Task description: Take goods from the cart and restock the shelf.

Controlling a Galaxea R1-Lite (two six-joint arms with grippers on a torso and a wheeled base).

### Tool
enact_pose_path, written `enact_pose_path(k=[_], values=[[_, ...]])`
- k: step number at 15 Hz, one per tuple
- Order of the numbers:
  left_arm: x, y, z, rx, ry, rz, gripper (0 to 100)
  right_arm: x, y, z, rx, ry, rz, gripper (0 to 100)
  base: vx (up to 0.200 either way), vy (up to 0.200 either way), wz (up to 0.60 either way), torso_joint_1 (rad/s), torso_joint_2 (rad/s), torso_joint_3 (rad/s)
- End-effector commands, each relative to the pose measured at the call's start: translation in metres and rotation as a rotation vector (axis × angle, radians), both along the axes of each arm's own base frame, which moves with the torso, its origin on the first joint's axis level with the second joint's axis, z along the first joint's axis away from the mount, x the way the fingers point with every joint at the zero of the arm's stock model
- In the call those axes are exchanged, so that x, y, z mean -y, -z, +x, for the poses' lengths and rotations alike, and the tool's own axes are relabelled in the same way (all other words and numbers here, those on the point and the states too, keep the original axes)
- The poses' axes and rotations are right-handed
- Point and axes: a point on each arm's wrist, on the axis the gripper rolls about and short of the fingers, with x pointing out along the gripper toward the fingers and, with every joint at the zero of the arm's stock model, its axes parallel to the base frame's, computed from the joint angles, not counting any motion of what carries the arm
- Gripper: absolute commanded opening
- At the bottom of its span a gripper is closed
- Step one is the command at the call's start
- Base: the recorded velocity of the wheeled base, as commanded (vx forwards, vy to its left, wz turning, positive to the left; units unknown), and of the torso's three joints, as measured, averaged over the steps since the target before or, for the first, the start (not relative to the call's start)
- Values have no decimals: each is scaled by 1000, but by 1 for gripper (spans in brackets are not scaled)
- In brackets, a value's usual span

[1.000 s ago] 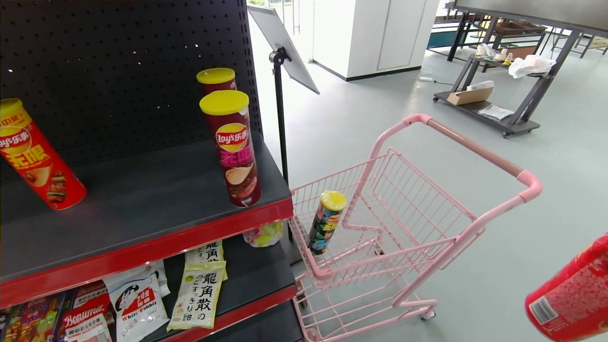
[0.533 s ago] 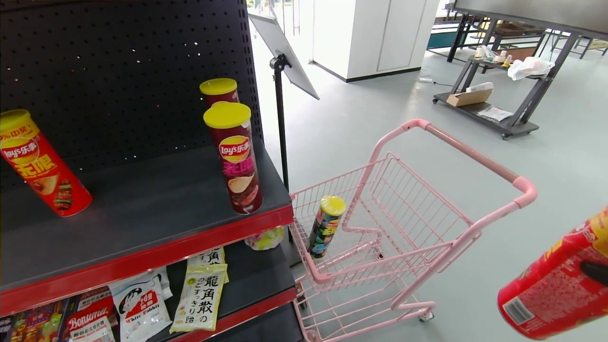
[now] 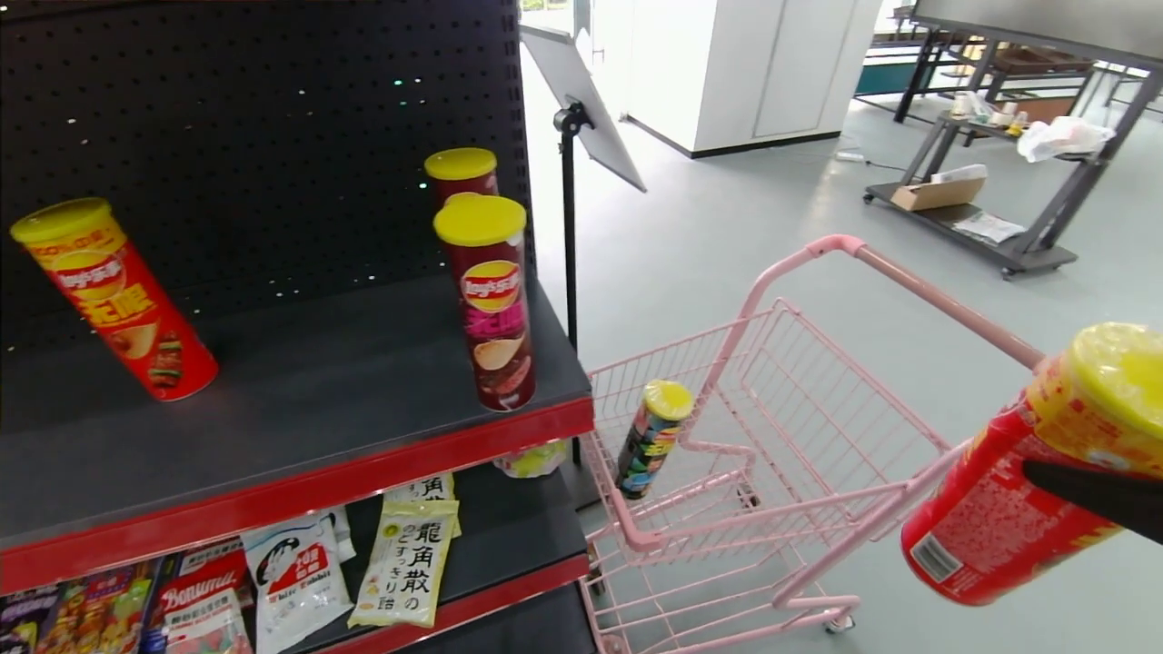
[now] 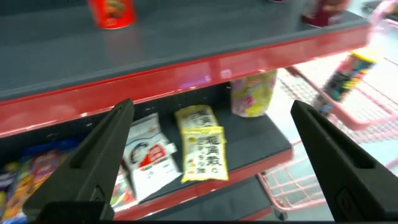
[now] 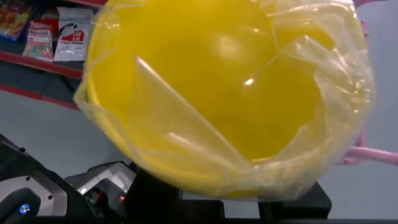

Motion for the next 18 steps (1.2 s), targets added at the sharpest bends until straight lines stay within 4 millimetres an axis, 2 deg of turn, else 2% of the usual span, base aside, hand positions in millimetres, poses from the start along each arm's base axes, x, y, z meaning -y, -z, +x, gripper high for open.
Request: enact_pose_path(k=[1,5,7,13,18], values=[[0,0,0,-1,0,0,100,-2,3,5,-23,-2,-8,0,0,0,600,17,-2,-7],[0,0,0,0,-2,-3,100,-3,5,7,-34,0,-16,0,0,0,600,-4,-1,-1],[0,0,0,0,-2,-3,100,-1,13,11,-51,42,-60,0,0,0,0,0,0,0],[0,0,0,0,-2,-1,100,-6,23,20,74,11,45,0,0,0,0,0,0,0],[0,0,0,0,-2,-1,100,-4,25,3,51,-124,155,0,0,0,0,0,0,0]])
